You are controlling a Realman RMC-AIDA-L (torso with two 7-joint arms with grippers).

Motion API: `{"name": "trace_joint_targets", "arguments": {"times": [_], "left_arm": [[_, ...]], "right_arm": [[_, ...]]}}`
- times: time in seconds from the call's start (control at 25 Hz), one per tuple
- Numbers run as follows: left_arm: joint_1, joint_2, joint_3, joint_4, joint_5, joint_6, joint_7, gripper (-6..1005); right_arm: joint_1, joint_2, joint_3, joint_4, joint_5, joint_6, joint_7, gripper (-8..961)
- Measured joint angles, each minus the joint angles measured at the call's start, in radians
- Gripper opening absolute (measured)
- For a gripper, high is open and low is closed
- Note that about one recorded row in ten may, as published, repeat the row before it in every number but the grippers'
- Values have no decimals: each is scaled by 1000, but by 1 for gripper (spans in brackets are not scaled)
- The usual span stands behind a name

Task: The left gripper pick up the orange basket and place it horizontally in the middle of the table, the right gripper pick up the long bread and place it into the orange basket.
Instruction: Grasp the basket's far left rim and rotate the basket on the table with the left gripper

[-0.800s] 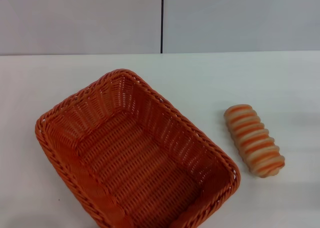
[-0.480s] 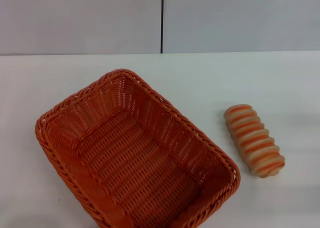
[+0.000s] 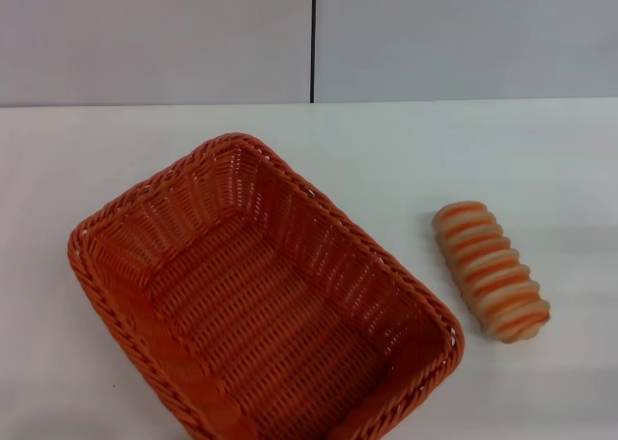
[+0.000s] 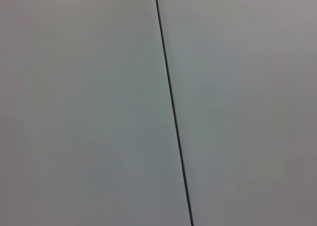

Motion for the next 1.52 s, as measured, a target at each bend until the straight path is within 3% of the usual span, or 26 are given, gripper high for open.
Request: {"name": "trace_joint_targets", "arguments": {"times": [0.04, 0.08, 0.16, 0.2, 0.24, 0.36, 0.4, 0.48, 0.56, 0.68, 0.72, 0.8, 0.88, 0.92, 1.04, 1.12, 1.16, 1.28, 1.32, 1.4, 1.52], "left_arm": [[2, 1, 17, 29, 1, 15, -44, 844], [3, 2, 80, 165, 0, 63, -223, 843], [3, 2, 131, 304, 1, 80, -393, 843], [3, 2, 131, 304, 1, 80, -393, 842], [3, 3, 221, 505, 14, 79, -634, 842], [3, 5, 290, 684, 63, 77, -821, 838], [3, 5, 290, 684, 63, 77, -821, 837], [-17, 5, 355, 942, 175, 81, -1079, 835], [-32, 7, 378, 1045, 229, 90, -1181, 832], [-40, 8, 387, 1094, 255, 99, -1231, 828], [-66, 5, 418, 1277, 332, 119, -1343, 827], [-83, 3, 461, 1392, 390, 121, -1414, 825], [-83, 3, 461, 1392, 390, 121, -1414, 822], [-113, 3, 554, 1551, 494, 118, -1514, 821], [-137, 2, 603, 1620, 546, 117, -1556, 817], [-173, 1, 663, 1685, 625, 111, -1613, 815], [-218, -1, 731, 1736, 727, 105, -1664, 813], [-254, -4, 804, 1762, 823, 101, -1708, 810], [-274, -5, 885, 1779, 889, 94, -1749, 808], [-281, -6, 918, 1784, 917, 90, -1768, 806], [-304, -9, 1068, 1793, 1006, 70, -1826, 802]], "right_arm": [[-1, 0, 1, 0, 0, 0, 1, 785], [-2, -1, 2, 0, 0, 0, 1, 785], [-7, 0, -1, 0, -1, 7, 1, 785], [-7, 0, -1, 0, -1, 7, 1, 785], [-9, 1, -2, 0, -1, 13, -1, 785], [-10, 0, -3, -1, -2, 23, -2, 785], [-10, 0, -3, -1, -2, 23, -2, 785], [-9, -1, -7, -4, -5, 19, 1, 785], [-9, -1, -9, -5, -15, 14, 3, 785], [-8, -1, -9, -3, -18, 14, 3, 785], [-8, 0, -9, -1, -19, 13, 3, 785], [-9, 1, -9, 0, -19, 13, 3, 785], [-12, 2, -9, 3, -19, 13, 4, 785], [-14, 2, -9, 6, -19, 13, 4, 785], [-17, 2, -9, 14, -19, 12, 4, 785], [-18, 2, -9, 19, -19, 12, 4, 785], [-19, 2, -9, 21, -19, 12, 4, 785], [-19, 2, -9, 29, -19, 11, 4, 785], [-19, 2, -9, 31, -19, 10, 4, 785], [-20, 2, -9, 34, -19, 9, 4, 785], [-22, 2, -9, 37, -19, 9, 4, 785]]}}
